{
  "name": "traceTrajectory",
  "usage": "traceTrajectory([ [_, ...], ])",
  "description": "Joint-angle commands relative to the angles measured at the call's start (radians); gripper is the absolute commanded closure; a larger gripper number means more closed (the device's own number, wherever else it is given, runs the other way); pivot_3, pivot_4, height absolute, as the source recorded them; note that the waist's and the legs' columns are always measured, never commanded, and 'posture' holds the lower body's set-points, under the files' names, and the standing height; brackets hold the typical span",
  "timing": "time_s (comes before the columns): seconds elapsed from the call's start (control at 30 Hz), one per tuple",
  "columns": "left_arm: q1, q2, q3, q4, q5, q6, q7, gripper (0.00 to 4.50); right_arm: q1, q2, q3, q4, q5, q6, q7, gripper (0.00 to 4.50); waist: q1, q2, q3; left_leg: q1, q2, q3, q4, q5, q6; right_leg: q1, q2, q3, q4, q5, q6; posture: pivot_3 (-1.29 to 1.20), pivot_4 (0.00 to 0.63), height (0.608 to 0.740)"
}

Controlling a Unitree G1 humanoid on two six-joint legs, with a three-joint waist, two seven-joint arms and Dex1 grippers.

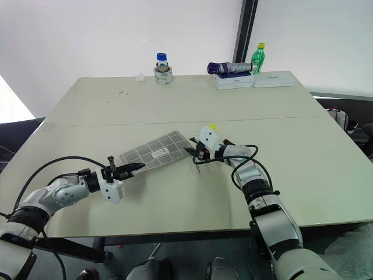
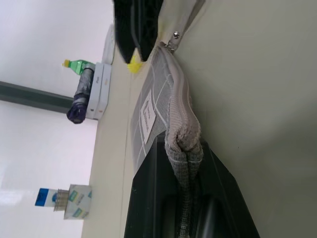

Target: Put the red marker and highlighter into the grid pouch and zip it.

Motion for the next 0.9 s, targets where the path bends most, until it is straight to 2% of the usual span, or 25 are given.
traceTrajectory([
  [0.03,0.051,-0.018,0.011,-0.026,-0.106,0.044,-0.048,4.5,0.045,-0.029,-0.063,-0.204,0.107,0.225,0.011,0.2,0.003,0.0,0.0,0.0,0.0,-0.001,0.0,0.0,0.0,0.0,0.0,0.0,0.0,0.0,0.0,0.0,0.15,0.74],
  [0.13,0.069,-0.029,0.024,-0.05,-0.153,0.076,-0.076,4.5,0.122,-0.037,-0.046,-0.363,0.134,0.398,-0.002,0.09,0.004,0.0,0.0,-0.001,0.0,-0.003,0.001,0.0,0.001,0.0,-0.001,0.0,0.0,0.0,0.0,0.0,0.15,0.74],
  [0.3,0.092,-0.034,0.036,-0.082,-0.164,0.104,-0.092,4.5,0.217,-0.064,0.004,-0.524,0.107,0.506,-0.028,0.09,0.001,0.0,0.0,-0.001,0.0,-0.004,0.001,0.0,0.001,0.0,-0.001,0.0,0.0,0.0,0.0,0.0,0.15,0.74],
  [0.4,0.11,-0.044,0.037,-0.097,-0.142,0.115,-0.084,4.5,0.253,-0.044,0.017,-0.544,0.099,0.577,-0.09,0.09,0.001,-0.001,0.0,-0.001,0.0,-0.004,0.001,0.0,0.001,0.0,-0.001,0.0,0.0,0.0,0.0,0.0,0.15,0.74],
  [0.67,0.119,-0.058,0.05,-0.113,-0.125,0.125,-0.08,4.5,0.214,0.007,0.05,-0.419,0.034,0.504,-0.183,0.09,0.002,-0.001,0.0,0.0,0.0,-0.004,0.001,0.0,0.001,0.001,0.0,-0.001,0.0,0.0,0.0,0.0,0.15,0.74],
  [0.7,0.119,-0.057,0.051,-0.116,-0.123,0.125,-0.081,4.5,0.215,0.009,0.052,-0.414,0.036,0.502,-0.175,0.6,0.002,-0.001,0.0,0.0,0.0,-0.004,0.001,0.0,0.001,0.001,0.0,-0.001,0.0,0.0,0.0,0.0,0.15,0.74],
  [0.73,0.12,-0.056,0.053,-0.117,-0.122,0.125,-0.081,4.5,0.218,0.015,0.047,-0.418,0.048,0.512,-0.169,0.88,0.002,-0.001,0.0,0.0,0.0,-0.004,0.001,0.0,0.001,0.001,0.0,-0.001,0.0,0.0,0.0,0.0,0.15,0.74],
  [0.9,0.128,-0.057,0.063,-0.128,-0.13,0.137,-0.078,4.5,0.232,0.01,0.092,-0.458,0.033,0.507,-0.139,3.46,0.001,-0.001,0.0,0.0,0.0,-0.004,0.001,0.0,0.001,0.001,0.0,-0.001,0.0,0.0,0.0,0.0,0.15,0.74],
])
